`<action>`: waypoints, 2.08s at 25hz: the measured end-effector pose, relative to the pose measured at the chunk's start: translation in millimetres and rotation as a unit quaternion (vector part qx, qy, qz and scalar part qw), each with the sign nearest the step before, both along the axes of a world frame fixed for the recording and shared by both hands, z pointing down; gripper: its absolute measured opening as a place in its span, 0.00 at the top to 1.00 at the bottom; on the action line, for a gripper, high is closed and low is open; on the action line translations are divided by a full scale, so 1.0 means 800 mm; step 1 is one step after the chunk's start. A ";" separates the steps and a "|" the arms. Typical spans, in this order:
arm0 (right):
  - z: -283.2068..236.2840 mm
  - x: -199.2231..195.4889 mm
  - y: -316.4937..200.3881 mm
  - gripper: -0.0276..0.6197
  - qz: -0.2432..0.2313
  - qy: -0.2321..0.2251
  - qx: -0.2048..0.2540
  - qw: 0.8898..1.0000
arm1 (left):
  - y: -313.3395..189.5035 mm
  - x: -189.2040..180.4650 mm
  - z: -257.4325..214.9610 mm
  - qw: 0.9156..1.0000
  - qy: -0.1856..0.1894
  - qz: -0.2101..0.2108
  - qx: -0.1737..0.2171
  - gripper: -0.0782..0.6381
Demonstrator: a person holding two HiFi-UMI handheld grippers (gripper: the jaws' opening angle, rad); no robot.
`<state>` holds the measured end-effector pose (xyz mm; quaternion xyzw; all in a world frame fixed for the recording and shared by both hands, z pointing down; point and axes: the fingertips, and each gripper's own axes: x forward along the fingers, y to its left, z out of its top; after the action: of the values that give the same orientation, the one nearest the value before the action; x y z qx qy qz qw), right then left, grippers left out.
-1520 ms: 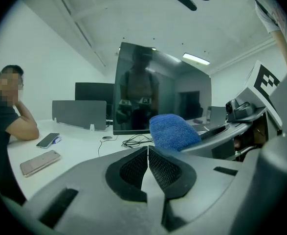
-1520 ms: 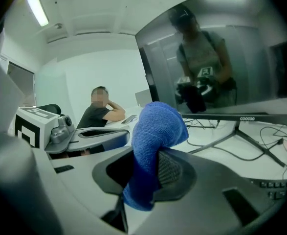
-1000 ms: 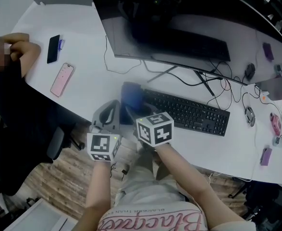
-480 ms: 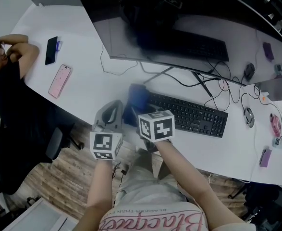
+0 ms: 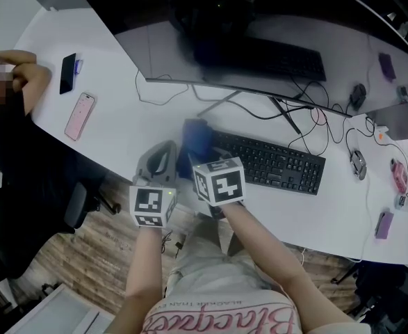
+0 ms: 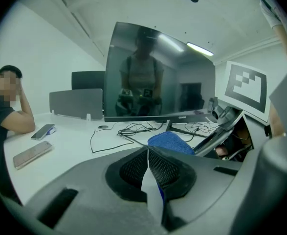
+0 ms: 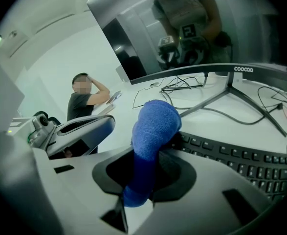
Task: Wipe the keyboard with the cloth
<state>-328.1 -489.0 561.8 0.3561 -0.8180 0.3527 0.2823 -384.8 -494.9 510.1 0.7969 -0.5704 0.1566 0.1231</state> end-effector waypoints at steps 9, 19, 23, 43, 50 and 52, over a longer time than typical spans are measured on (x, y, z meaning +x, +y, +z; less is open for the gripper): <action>0.000 0.037 0.004 0.81 0.004 0.015 0.004 1.000 | 0.000 0.039 0.009 1.000 -0.003 0.015 -0.019 0.88; -0.001 0.080 0.007 0.82 0.013 0.030 0.011 0.999 | 0.004 0.075 0.015 1.000 -0.001 0.019 -0.024 0.88; -0.001 0.098 0.010 0.82 0.013 0.037 0.012 0.999 | 0.010 0.087 0.015 0.999 -0.003 0.018 -0.026 0.88; 0.000 0.201 0.021 0.82 0.015 0.055 0.009 0.998 | 0.023 0.208 0.018 0.998 -0.005 0.050 -0.041 0.88; 0.000 0.235 0.025 0.82 0.021 0.057 0.010 0.998 | 0.032 0.241 0.027 0.997 -0.006 0.061 -0.052 0.88; -0.001 0.245 0.026 0.82 0.023 0.060 0.011 0.998 | 0.034 0.249 0.027 0.997 -0.006 0.063 -0.053 0.88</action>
<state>-132.3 -467.8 561.3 0.3985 -0.7948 0.3281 0.3190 -185.2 -468.0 531.9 0.8226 -0.5108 0.1985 0.1517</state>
